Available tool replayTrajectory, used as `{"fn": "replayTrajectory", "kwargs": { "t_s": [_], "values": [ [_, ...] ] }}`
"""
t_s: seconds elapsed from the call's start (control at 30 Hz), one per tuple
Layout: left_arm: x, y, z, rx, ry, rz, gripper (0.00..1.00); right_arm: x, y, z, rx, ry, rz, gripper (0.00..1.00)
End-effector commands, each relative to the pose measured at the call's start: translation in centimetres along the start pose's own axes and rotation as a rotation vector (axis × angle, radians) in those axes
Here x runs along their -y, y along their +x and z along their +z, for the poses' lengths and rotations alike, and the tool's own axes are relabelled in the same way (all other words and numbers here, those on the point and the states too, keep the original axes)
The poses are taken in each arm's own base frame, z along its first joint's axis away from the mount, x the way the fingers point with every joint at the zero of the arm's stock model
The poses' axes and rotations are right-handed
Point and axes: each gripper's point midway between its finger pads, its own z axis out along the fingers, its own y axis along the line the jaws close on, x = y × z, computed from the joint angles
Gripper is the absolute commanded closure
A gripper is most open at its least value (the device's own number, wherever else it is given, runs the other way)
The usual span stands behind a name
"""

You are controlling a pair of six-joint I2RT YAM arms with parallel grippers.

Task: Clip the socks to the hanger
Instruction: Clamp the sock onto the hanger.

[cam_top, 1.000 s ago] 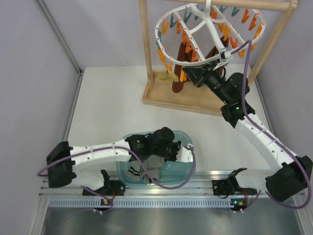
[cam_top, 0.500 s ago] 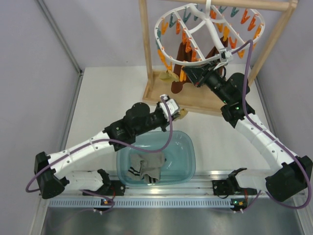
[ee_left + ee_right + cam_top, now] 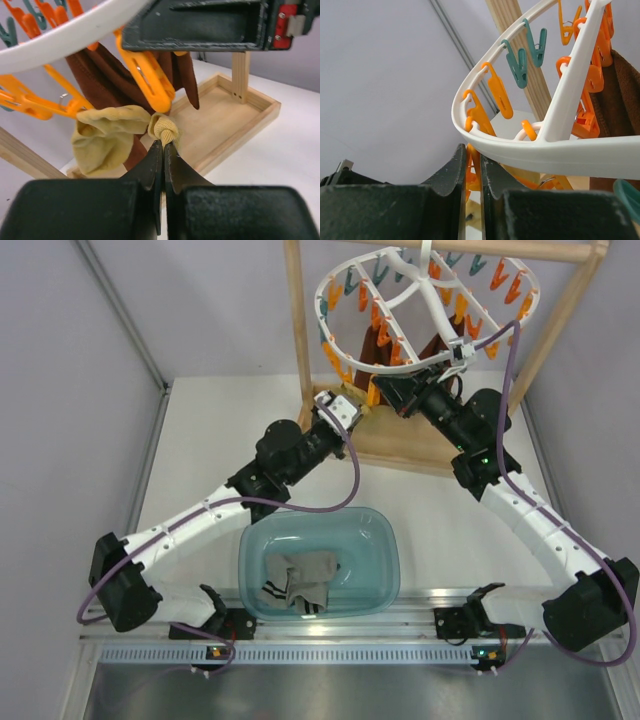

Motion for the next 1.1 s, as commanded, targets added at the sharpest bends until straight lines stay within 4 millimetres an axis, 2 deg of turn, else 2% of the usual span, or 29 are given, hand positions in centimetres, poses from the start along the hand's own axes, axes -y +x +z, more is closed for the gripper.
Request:
{"fn": "replayTrajectory", "kwargs": {
  "t_s": [0.0,0.17,0.27,0.33,0.57,1.07],
  "values": [
    [-2.2,-5.5,0.4,0.174,-0.059,0.016,1.0,-1.2,-1.4,0.1,0.026,-0.049,-0.012,1.0],
    [-2.4,-5.7,0.2,0.197,-0.051,0.013,1.0,-1.1,-1.2,0.0,0.024,-0.05,-0.011,1.0],
    [-2.1,-5.8,0.2,0.204,-0.036,0.002,1.0,-1.0,-1.1,0.2,0.023,-0.048,-0.005,1.0],
    [-1.2,-5.9,0.2,0.213,0.013,0.006,1.0,-1.0,-1.3,0.3,0.031,-0.051,-0.004,1.0],
    [0.0,-3.8,0.3,0.172,0.062,-0.004,1.0,-1.4,-1.7,0.4,0.041,-0.067,0.01,1.0],
    [-0.2,-2.4,1.1,0.186,0.039,0.075,1.0,-1.6,-1.8,0.6,0.041,-0.068,0.065,1.0]
  ]
}}
